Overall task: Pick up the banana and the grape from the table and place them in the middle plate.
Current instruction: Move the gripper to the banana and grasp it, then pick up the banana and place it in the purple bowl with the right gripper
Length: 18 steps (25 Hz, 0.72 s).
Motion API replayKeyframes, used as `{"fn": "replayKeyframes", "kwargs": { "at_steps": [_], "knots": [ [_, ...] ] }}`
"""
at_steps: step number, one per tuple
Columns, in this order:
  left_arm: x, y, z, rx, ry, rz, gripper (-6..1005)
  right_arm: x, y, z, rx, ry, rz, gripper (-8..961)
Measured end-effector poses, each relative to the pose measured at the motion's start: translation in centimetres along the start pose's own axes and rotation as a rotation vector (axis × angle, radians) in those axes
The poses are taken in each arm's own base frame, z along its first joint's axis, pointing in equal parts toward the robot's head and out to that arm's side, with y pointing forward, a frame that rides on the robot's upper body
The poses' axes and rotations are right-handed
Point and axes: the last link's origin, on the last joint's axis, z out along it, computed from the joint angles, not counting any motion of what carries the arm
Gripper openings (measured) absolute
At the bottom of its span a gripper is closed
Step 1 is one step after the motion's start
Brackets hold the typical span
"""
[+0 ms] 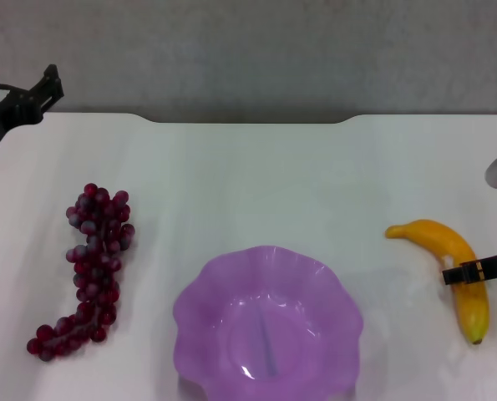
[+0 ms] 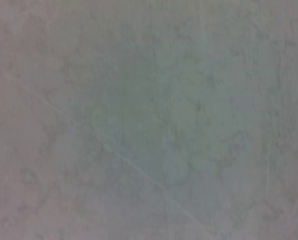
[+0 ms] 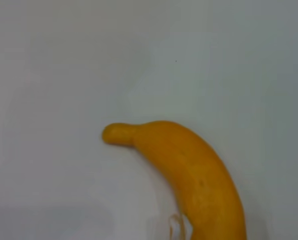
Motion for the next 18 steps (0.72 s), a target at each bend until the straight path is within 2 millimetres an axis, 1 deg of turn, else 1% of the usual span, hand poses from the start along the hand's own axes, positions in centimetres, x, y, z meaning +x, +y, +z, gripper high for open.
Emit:
{"fn": "replayKeyframes", "kwargs": {
  "at_steps": [6,13,16,18],
  "knots": [
    [-0.1,-0.1,-0.1,0.004,-0.003,-0.001,866,0.0,-0.3,-0.1,0.001,-0.010,0.017,697],
    [-0.2,-0.2,-0.1,0.006,-0.003,-0.001,865,0.2,-1.2,-0.7,0.016,-0.050,0.041,577],
    [-0.3,-0.3,-0.3,0.010,-0.004,-0.002,865,0.2,-1.7,-1.6,0.022,-0.082,0.045,522],
    [-0.4,-0.4,-0.4,0.013,-0.005,-0.002,865,0.0,-2.0,-3.0,0.027,-0.121,0.040,522]
  ]
}}
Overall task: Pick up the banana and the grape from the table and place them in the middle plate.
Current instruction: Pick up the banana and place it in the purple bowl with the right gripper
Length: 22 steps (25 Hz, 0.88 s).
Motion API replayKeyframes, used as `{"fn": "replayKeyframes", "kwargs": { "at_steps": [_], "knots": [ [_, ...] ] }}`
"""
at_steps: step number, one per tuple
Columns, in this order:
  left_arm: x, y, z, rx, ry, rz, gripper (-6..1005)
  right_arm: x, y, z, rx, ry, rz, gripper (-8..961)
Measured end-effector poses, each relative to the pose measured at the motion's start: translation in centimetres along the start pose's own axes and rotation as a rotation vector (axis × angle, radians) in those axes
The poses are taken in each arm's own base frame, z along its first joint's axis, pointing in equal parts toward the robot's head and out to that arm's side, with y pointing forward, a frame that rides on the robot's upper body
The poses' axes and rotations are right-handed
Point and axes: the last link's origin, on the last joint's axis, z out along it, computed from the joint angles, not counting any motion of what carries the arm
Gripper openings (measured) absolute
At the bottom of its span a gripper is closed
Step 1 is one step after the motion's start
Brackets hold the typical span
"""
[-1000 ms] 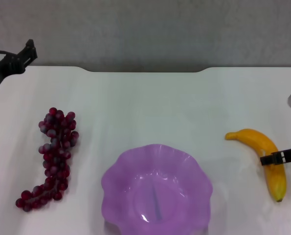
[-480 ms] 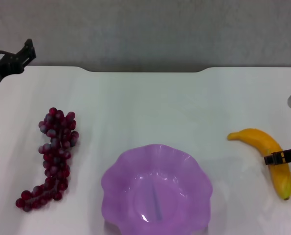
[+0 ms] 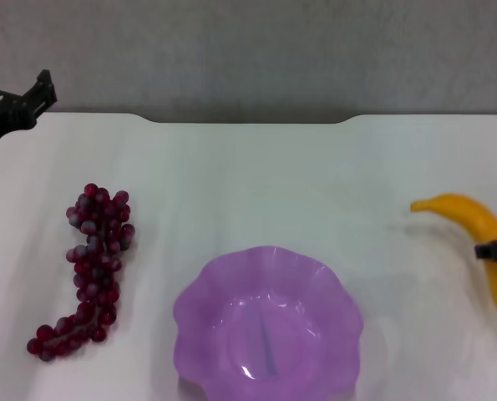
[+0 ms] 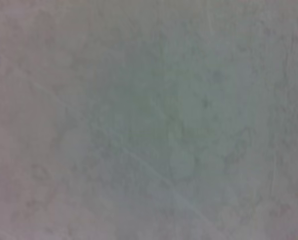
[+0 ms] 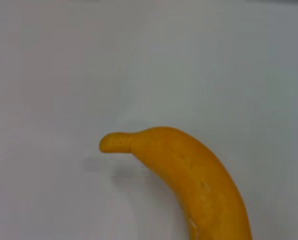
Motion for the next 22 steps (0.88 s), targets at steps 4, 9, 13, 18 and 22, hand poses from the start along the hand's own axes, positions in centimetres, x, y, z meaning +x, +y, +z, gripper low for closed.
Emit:
{"fn": "replayKeyframes", "kwargs": {
  "at_steps": [4,9,13,18,22],
  "knots": [
    [0.0,-0.1,0.0,0.003,0.002,-0.001,864,-1.2,0.0,-3.5,0.003,-0.088,-0.033,522],
    [0.0,0.0,0.0,0.001,0.001,0.000,864,-3.2,3.1,-6.6,-0.036,-0.159,-0.158,522],
    [0.0,0.0,0.0,0.001,0.001,0.001,864,-3.8,5.8,-7.4,-0.078,-0.172,-0.251,522],
    [0.1,-0.2,0.0,0.004,0.002,0.001,863,-4.1,11.2,-7.8,-0.168,-0.161,-0.416,521],
    [0.1,-0.2,0.0,0.004,0.004,0.001,863,-4.0,15.1,-8.0,-0.243,-0.152,-0.530,521]
  ]
}}
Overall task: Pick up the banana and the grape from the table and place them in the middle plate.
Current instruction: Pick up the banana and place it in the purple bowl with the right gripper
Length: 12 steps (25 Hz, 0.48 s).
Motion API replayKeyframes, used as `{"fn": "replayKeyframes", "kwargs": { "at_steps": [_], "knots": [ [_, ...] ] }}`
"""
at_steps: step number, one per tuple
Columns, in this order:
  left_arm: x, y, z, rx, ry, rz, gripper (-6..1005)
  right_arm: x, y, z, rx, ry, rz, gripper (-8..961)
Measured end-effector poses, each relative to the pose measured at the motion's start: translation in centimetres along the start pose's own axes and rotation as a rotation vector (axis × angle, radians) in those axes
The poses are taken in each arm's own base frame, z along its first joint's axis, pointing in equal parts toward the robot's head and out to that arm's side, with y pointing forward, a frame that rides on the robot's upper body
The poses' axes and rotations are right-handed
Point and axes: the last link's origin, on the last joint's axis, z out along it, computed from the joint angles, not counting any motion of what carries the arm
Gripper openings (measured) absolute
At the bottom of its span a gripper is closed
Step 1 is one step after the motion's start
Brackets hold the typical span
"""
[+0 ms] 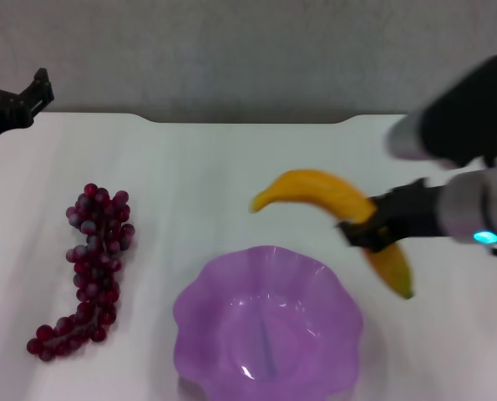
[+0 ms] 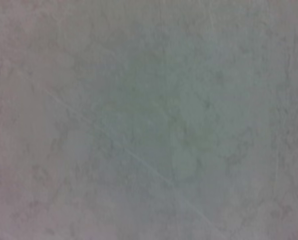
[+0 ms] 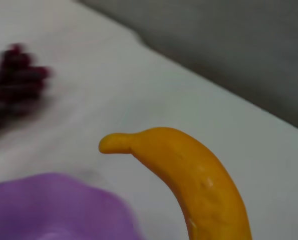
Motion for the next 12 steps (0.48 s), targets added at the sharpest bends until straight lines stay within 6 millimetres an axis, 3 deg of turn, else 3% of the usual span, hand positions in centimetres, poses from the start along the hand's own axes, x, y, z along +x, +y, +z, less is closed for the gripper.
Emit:
{"fn": "replayKeyframes", "kwargs": {
  "at_steps": [5,12],
  "knots": [
    [0.3,0.0,0.0,-0.001,0.007,-0.001,862,-1.9,3.9,1.1,-0.103,0.005,-0.130,521],
    [0.4,0.1,0.0,-0.002,0.011,-0.002,862,-1.4,5.2,2.7,-0.165,0.060,-0.143,524]
  ]
}}
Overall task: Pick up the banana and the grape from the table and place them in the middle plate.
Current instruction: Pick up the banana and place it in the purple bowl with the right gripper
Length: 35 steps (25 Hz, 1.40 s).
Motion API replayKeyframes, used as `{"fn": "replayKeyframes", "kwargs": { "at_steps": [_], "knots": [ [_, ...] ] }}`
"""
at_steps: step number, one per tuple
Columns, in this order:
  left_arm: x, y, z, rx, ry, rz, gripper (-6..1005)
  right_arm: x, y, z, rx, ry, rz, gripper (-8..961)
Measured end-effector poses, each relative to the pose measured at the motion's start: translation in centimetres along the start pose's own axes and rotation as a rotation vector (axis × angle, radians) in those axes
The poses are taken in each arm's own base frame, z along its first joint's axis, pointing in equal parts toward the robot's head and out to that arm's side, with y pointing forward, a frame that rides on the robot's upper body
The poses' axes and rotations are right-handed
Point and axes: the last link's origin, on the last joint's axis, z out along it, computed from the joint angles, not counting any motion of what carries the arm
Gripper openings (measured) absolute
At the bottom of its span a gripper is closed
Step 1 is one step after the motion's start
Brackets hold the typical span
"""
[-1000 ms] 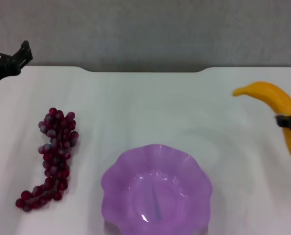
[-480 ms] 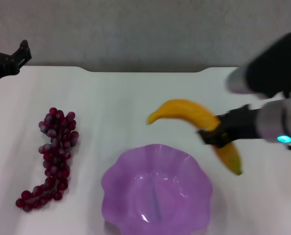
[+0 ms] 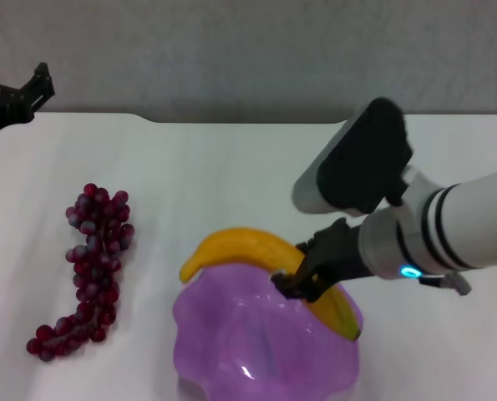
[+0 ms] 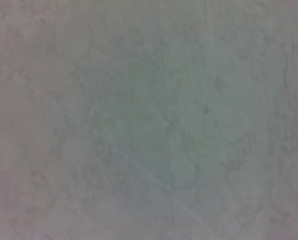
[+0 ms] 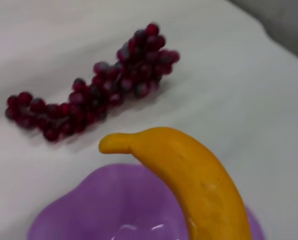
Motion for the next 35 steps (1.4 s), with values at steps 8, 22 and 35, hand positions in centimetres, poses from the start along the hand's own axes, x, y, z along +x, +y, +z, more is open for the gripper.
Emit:
{"fn": "replayKeyframes", "kwargs": {
  "at_steps": [8,22,35],
  "knots": [
    [0.2,0.2,0.2,-0.005,0.006,0.001,861,0.8,0.8,3.1,-0.080,0.067,0.016,529],
    [0.3,0.2,0.2,-0.005,0.008,0.001,860,2.3,-0.3,5.1,-0.081,0.103,0.081,536],
    [0.1,0.1,0.1,-0.002,0.001,0.000,859,2.5,-1.5,5.4,-0.048,0.108,0.131,543]
  ]
}}
